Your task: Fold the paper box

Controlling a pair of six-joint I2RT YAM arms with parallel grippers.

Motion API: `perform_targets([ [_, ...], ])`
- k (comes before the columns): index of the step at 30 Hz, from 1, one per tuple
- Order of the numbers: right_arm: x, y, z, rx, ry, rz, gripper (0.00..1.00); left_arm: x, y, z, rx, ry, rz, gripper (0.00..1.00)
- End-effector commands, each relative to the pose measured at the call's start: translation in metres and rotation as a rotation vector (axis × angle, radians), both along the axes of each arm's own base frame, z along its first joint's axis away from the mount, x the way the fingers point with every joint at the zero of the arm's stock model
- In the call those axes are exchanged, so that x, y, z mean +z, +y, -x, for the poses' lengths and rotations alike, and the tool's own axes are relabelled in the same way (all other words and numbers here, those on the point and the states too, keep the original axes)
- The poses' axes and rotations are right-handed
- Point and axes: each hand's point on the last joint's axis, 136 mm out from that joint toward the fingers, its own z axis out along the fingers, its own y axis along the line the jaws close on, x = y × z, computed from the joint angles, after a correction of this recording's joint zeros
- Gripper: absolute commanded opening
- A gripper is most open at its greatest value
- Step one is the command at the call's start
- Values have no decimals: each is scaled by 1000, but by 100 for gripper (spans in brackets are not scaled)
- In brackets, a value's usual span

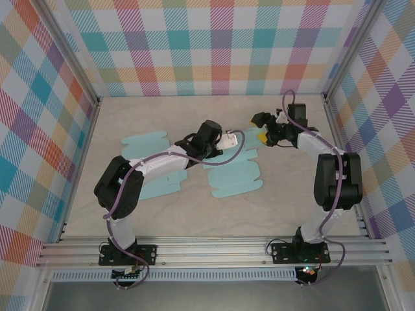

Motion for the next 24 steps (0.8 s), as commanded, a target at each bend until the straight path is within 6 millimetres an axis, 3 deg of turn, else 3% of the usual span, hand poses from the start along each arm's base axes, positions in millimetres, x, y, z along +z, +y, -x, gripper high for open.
perform_targets([
  [1,11,4,-13,24,-40,-31,74,26,-6,0,-8,-71,43,0],
  [10,-14,4,-6,38,20,-22,41,30,-6,-11,39,-96,52,0],
  [24,-13,15,13,68,6,95,44,32,-21,-14,32,-104,50,0],
])
